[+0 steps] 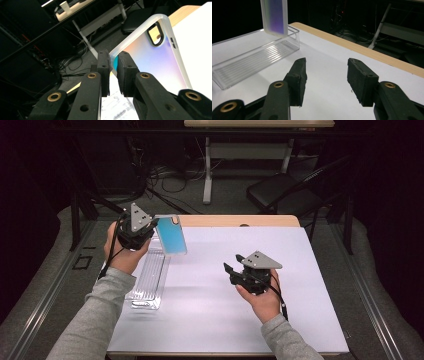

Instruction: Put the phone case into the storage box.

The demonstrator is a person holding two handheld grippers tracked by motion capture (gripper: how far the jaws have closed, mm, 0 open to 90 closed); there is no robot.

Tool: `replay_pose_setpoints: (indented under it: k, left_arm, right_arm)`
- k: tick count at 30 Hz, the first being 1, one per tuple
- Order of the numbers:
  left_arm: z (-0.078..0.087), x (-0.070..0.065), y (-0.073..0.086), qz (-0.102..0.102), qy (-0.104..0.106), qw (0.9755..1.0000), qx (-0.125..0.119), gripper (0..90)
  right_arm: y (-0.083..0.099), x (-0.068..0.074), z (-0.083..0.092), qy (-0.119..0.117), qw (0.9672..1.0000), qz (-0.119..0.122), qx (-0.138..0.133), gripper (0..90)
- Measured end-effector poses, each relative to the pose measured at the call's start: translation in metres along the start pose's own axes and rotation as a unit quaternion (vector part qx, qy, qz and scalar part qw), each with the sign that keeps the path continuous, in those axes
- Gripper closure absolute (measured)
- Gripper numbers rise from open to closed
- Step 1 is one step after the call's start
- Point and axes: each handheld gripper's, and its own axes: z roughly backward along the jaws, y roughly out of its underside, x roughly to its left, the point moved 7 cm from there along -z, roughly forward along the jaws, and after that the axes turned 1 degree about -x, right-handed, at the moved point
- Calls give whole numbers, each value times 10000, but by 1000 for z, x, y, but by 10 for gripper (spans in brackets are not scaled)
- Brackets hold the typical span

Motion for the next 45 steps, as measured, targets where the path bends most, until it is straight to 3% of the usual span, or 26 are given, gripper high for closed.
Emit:
replay_pose_setpoints:
  k: [6, 10, 17, 28, 36, 45]
  left_arm:
    - [-4, 14, 7, 83, -32, 9999, 73, 812]
    - [-8, 21, 12, 124, -70, 9998, 110, 812]
    - [-13, 35, 20, 194, -105, 9997, 105, 812]
    - [-27, 51, 33, 45, -210, 9997, 139, 812]
    - [-39, 56, 41, -183, -246, 9993, 205, 812]
    - [-47, 68, 50, -171, -367, 9990, 205, 812]
  right_arm:
    - [5, -4, 0, -20, 9999, -67, 96, 471]
    - [11, -6, 1, -111, 9994, -307, 125, 466]
    - [17, -13, 2, 18, 9998, -113, 167, 484]
    - [24, -21, 6, -3, 10000, 37, 66, 557]
    - [29, -25, 8, 80, 9998, 95, 144, 526]
    - [29, -30, 15, 201, 9996, 62, 180, 468]
